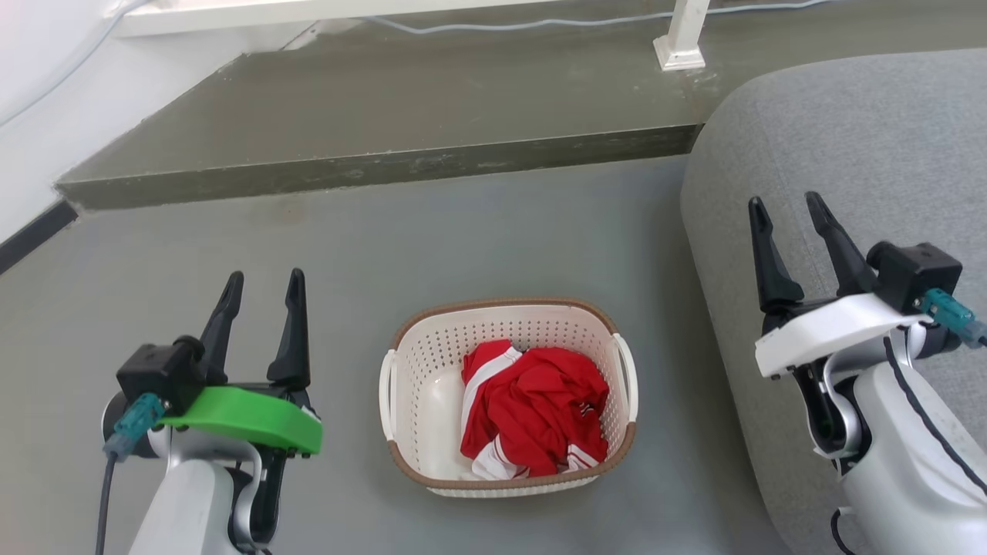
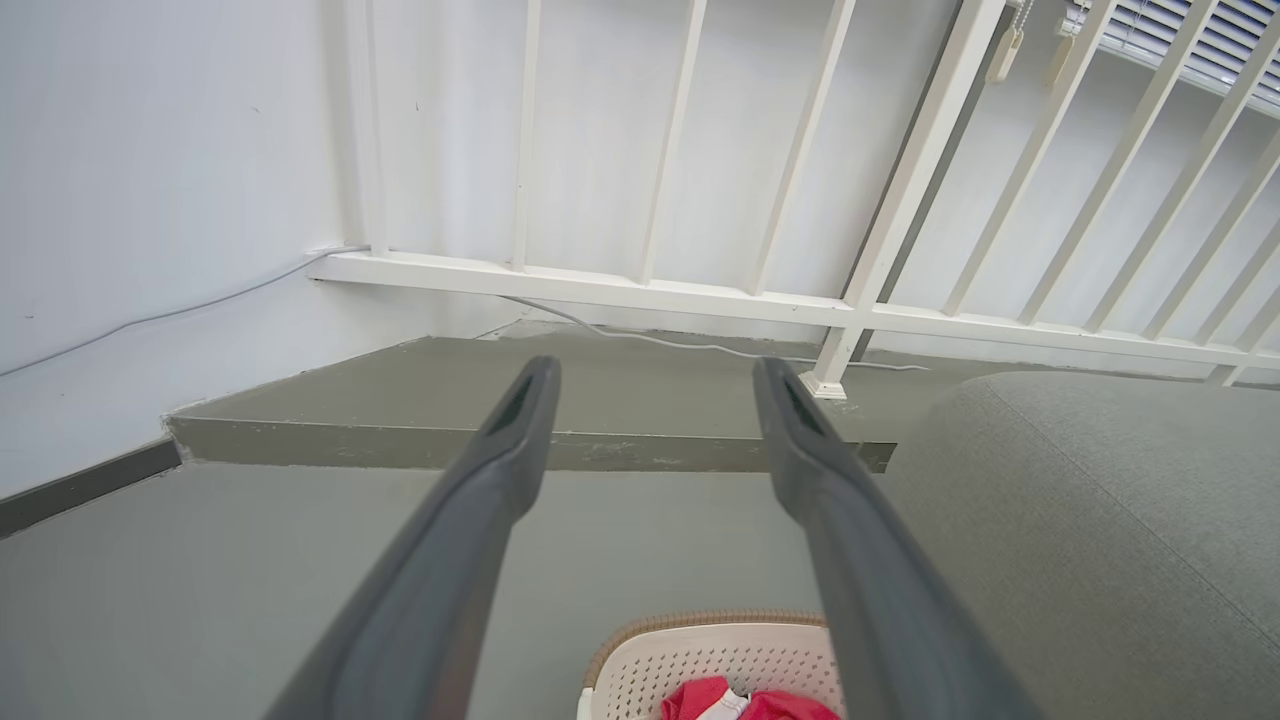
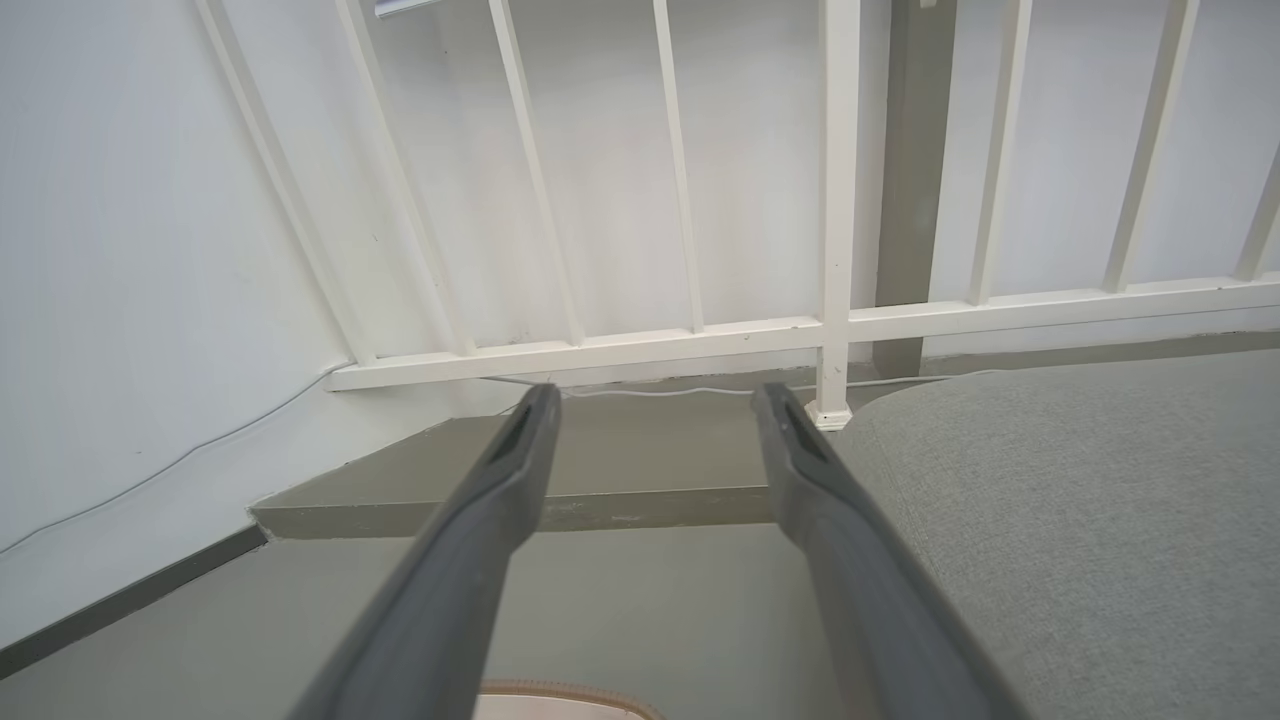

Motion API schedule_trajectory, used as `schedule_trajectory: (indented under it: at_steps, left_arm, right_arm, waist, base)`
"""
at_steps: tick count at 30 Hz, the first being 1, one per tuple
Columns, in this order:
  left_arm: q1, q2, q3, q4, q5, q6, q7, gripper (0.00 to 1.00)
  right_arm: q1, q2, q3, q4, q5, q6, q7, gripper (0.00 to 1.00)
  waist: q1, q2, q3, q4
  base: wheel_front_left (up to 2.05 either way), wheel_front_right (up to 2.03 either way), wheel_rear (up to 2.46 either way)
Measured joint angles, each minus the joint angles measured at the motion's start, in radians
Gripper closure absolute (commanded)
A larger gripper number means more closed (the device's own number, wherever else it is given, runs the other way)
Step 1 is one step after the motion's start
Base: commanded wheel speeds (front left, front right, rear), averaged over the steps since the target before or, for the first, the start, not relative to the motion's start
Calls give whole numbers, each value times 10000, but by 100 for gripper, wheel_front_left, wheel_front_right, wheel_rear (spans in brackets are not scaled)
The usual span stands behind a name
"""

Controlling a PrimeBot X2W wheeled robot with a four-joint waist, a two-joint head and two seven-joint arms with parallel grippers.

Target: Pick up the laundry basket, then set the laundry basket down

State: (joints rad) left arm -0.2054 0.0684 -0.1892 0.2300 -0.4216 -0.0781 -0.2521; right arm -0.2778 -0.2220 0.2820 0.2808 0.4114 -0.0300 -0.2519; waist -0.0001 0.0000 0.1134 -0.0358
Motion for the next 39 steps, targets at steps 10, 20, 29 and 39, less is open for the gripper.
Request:
schedule_trajectory:
  at_steps: [10, 20, 29, 39]
  left_arm:
    - [391, -128, 173, -407, 255, 0, 0, 0]
    - [642, -153, 247, -556, 527, -8, 0, 0]
    - [779, -182, 280, -640, 715, -27, 0, 0]
    - [1089, -251, 238, -205, 575, -67, 44, 100]
  right_arm:
    - [369, 81, -255, -541, -472, -67, 0, 0]
    - [637, 330, -382, -775, -688, 36, 0, 0]
    - [862, 416, -558, -842, -815, 199, 0, 0]
    - [1285, 704, -591, -477, -704, 209, 21, 100]
  waist:
    - [0, 0, -75, -26]
    - [0, 0, -48, -47]
    - [0, 0, -42, -51]
    - [0, 0, -52, -47]
  base:
    - [0, 0, 0]
    - [0, 0, 0]
    - [0, 0, 0]
    - [0, 0, 0]
